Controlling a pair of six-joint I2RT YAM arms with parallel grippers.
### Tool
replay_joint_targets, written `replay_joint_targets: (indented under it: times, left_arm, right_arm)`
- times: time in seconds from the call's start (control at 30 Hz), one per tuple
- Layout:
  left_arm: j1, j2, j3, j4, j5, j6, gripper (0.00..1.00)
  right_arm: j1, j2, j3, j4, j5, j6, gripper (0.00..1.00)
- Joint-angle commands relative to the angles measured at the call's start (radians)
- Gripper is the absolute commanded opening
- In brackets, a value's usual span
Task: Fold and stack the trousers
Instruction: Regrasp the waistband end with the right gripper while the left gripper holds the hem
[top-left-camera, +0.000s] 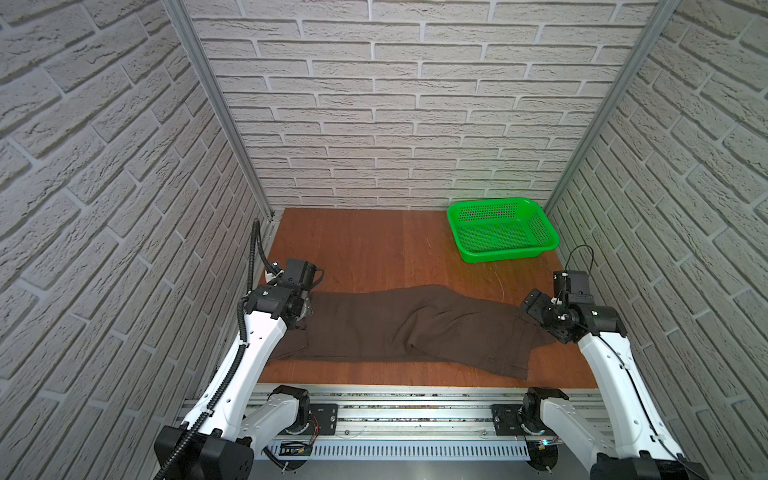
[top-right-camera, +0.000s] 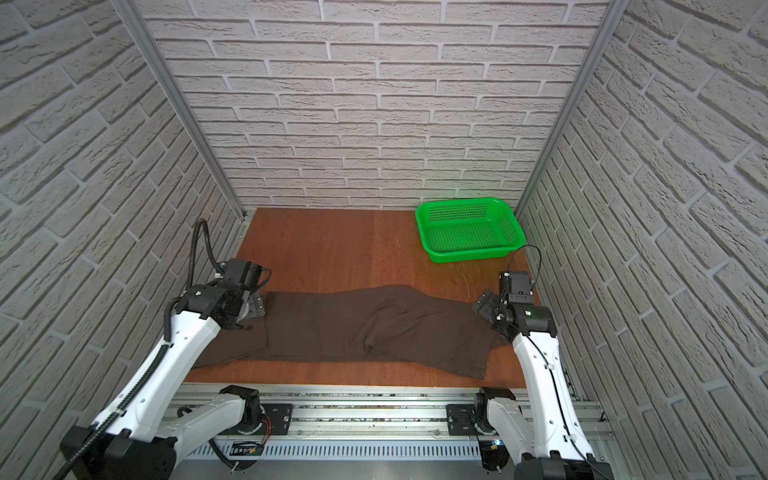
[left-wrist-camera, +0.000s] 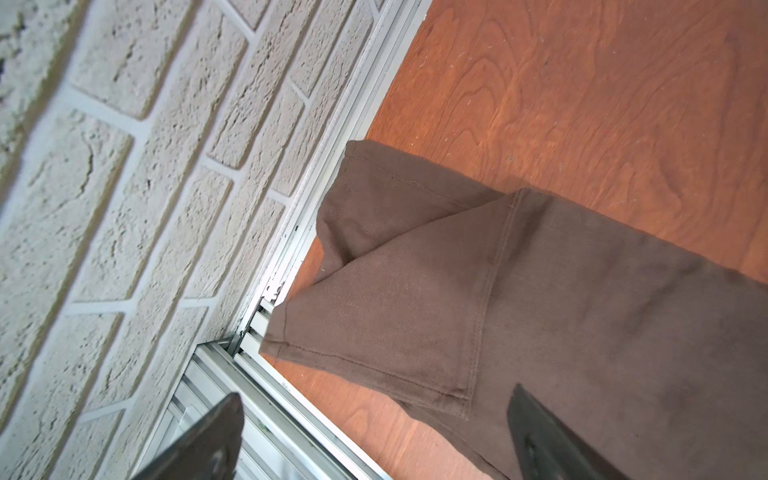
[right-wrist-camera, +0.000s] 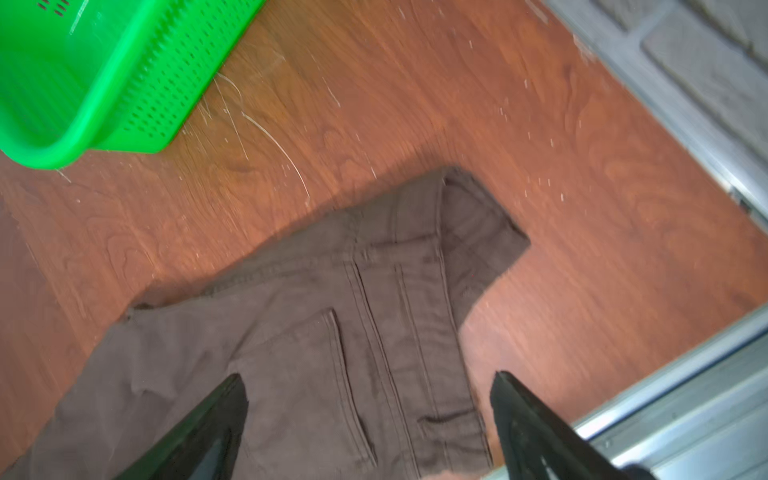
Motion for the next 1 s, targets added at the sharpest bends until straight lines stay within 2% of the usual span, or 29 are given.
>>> replay_joint_targets:
  times: [0.0, 0.17, 0.2, 0.3, 0.5, 0.8, 0.97]
  left_arm:
    - [0.006, -0.035, -0.005, 0.003, 0.040, -0.020, 0.98]
    - [0.008, -0.066, -0.033, 0.025, 0.087, -0.029, 0.98]
    - [0.008, -0.071, -0.039, 0.030, 0.095, -0.028, 0.98]
    - [0.008, -0.073, -0.056, 0.043, 0.106, -0.033, 0.98]
    - [0.007, -0.073, -0.077, 0.067, 0.125, -0.032, 0.98]
    - [0.007, -0.065, -0.076, 0.093, 0.124, -0.020, 0.98]
    - [0.008, -0.061, -0.068, 0.105, 0.130, -0.013, 0.98]
  right_arm:
    - [-0.002, -0.041, -0.077, -0.124, -0.053, 0.093, 0.92]
    - [-0.002, -0.092, -0.169, -0.204, -0.038, 0.175, 0.91]
    - [-0.003, -0.095, -0.187, -0.207, -0.040, 0.185, 0.94]
    - [-0.003, -0.083, -0.233, -0.205, -0.060, 0.211, 0.94]
    - [-0.003, 0.015, -0.271, -0.178, -0.068, 0.224, 0.94]
    - [-0.002, 0.185, -0.309, -0.036, -0.072, 0.216, 0.96]
    - [-0.003, 0.238, -0.304, 0.025, -0.085, 0.196, 0.89]
